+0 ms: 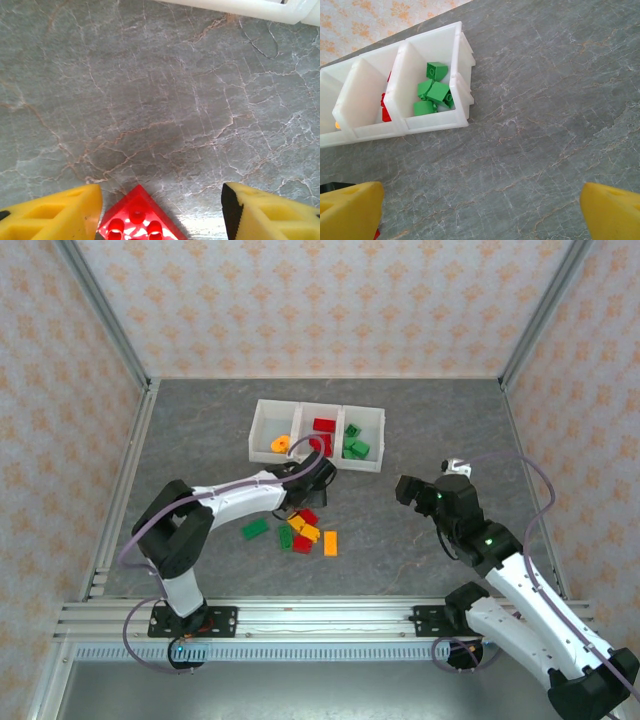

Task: Sort the legos into containers by color
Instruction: Pick up the lego from the center of the table.

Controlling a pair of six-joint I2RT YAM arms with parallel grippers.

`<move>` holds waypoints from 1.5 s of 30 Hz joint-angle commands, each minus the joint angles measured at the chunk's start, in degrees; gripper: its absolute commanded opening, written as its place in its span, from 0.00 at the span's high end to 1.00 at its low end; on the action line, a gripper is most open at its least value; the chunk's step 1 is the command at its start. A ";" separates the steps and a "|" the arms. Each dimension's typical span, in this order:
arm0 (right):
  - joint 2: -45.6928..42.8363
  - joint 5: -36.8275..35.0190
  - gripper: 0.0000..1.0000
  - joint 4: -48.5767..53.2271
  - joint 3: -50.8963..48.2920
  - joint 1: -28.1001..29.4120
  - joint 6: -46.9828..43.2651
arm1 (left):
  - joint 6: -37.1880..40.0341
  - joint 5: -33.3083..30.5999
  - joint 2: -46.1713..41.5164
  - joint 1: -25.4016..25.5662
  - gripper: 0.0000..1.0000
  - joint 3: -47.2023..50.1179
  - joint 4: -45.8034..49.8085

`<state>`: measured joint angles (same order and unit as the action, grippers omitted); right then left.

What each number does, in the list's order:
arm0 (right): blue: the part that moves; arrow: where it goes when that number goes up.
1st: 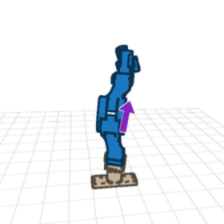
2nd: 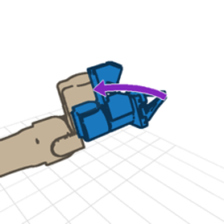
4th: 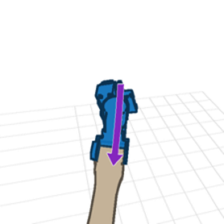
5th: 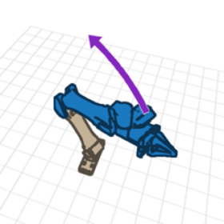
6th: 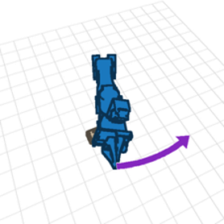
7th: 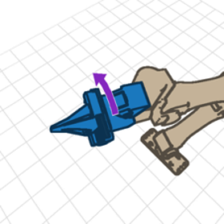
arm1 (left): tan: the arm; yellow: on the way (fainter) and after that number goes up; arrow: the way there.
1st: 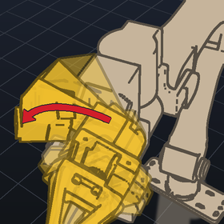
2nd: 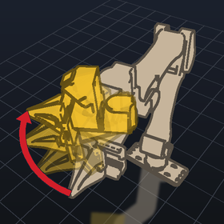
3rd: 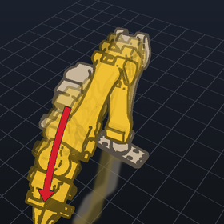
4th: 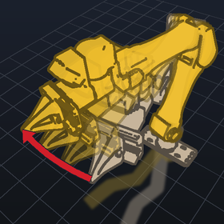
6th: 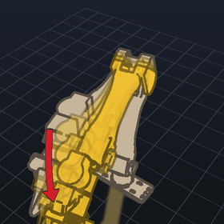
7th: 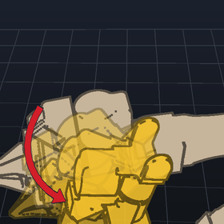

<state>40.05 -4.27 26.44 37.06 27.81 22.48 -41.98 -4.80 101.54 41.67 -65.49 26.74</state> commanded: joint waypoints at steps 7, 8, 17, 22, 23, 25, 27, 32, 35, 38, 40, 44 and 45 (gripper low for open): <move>-0.16 -1.17 0.00 -1.34 -0.48 0.05 0.02 | -0.74 3.86 3.73 1.39 0.43 -0.11 -2.01; -0.23 -1.17 0.00 -1.39 -0.50 0.05 0.06 | -0.83 4.07 4.05 1.57 0.43 -0.31 -2.14; -0.33 -1.26 0.00 -1.39 -0.50 0.05 0.11 | -1.44 7.05 7.44 3.47 0.45 -5.77 -5.60; -0.41 -1.34 0.00 -1.30 -0.34 0.05 0.11 | -0.80 8.66 12.59 4.63 0.45 -12.76 -6.46; -0.41 -1.36 0.00 -1.30 -0.38 0.05 0.13 | -0.61 8.45 13.00 4.88 0.45 -14.02 -6.08; -0.48 -1.35 0.00 -1.21 -0.33 0.04 0.20 | 0.15 7.34 13.42 5.16 0.42 -16.28 -4.72; -0.50 -1.35 0.00 -1.21 -0.41 0.05 0.24 | 1.01 5.15 12.89 5.34 0.37 -17.50 -2.95; -0.41 -1.44 0.00 -1.39 -0.50 0.04 0.15 | 4.88 -0.92 8.61 5.76 0.21 -16.37 1.73; -0.28 -1.41 0.00 -1.37 -0.50 0.05 0.15 | 6.00 -5.34 5.98 6.22 0.13 -15.01 6.19; -0.24 -1.44 0.00 -1.43 -0.47 0.05 0.11 | 6.07 -8.35 4.45 6.58 0.11 -12.78 9.49; -0.15 -1.44 0.00 -1.39 -0.48 0.05 0.11 | 5.81 -8.61 3.98 6.64 0.11 -11.16 10.71; 0.01 -1.42 0.00 -1.39 -0.50 0.05 0.11 | 5.36 -7.41 4.82 7.25 0.15 -10.02 12.28; 0.00 -1.44 0.00 -1.40 -0.50 0.05 0.11 | 5.33 -7.27 5.34 7.58 0.16 -9.93 12.45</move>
<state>40.03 -4.29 26.44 37.06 27.81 22.50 -37.06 -9.96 106.15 48.40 -76.29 34.96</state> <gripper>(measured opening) 0.997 0.845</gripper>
